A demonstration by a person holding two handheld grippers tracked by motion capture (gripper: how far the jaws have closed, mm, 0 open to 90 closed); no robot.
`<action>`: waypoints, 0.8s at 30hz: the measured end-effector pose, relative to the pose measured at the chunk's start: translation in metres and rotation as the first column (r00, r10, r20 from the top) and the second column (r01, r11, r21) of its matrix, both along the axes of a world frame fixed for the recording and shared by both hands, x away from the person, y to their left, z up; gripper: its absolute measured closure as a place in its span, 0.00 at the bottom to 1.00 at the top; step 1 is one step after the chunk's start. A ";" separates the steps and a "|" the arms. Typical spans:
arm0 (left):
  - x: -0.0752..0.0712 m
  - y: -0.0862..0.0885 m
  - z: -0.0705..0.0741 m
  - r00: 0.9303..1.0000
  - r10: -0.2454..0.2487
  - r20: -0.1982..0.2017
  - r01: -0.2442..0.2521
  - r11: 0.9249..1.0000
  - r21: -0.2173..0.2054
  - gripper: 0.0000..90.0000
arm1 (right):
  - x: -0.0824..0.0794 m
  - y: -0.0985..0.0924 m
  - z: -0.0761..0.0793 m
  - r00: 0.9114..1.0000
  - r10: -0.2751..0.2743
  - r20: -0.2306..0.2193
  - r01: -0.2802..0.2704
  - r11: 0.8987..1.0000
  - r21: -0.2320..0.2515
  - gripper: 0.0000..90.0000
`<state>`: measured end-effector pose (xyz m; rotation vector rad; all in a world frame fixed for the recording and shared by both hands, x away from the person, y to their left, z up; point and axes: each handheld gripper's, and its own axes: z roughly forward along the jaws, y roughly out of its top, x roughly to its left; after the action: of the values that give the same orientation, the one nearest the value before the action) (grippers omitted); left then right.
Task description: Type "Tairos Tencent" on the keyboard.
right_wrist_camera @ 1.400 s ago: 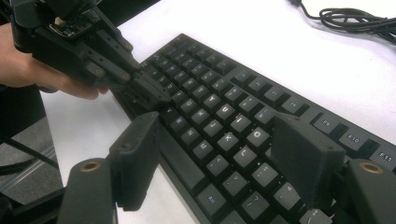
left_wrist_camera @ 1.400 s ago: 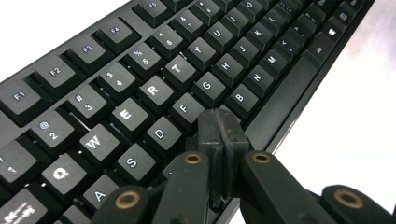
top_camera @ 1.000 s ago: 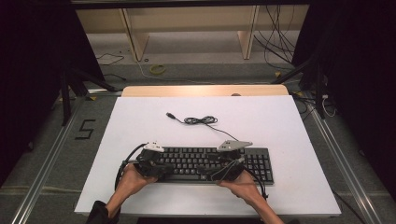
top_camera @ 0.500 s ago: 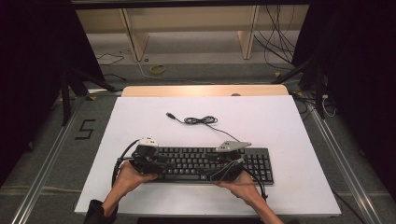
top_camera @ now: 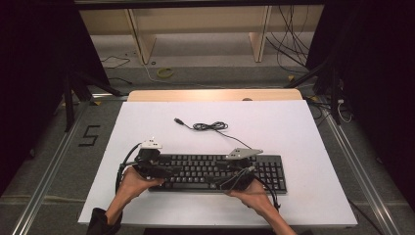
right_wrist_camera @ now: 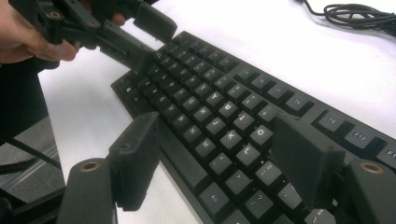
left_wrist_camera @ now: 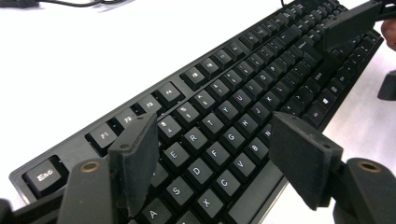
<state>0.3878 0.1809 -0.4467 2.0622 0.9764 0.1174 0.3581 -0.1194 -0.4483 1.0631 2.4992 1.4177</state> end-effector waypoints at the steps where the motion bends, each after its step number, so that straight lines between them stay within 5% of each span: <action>1: 0.001 0.000 0.000 1.000 0.003 -0.002 -0.003 1.000 0.001 0.36 | 0.000 0.000 -0.001 1.000 0.003 0.002 -0.003 1.000 -0.004 0.37; 13: 0.009 0.002 0.000 1.000 0.020 -0.005 -0.020 1.000 0.011 0.37 | 0.000 0.001 -0.003 1.000 0.005 -0.009 -0.005 1.000 -0.005 0.37; 24: 0.016 0.002 -0.003 0.999 0.031 -0.033 -0.030 0.999 0.036 0.49 | 0.000 0.002 -0.001 1.000 0.007 -0.003 -0.007 1.000 0.000 0.37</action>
<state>0.4038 0.1831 -0.4495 2.0885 1.0337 0.1172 0.3576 -0.1178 -0.4497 1.0590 2.5071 1.4195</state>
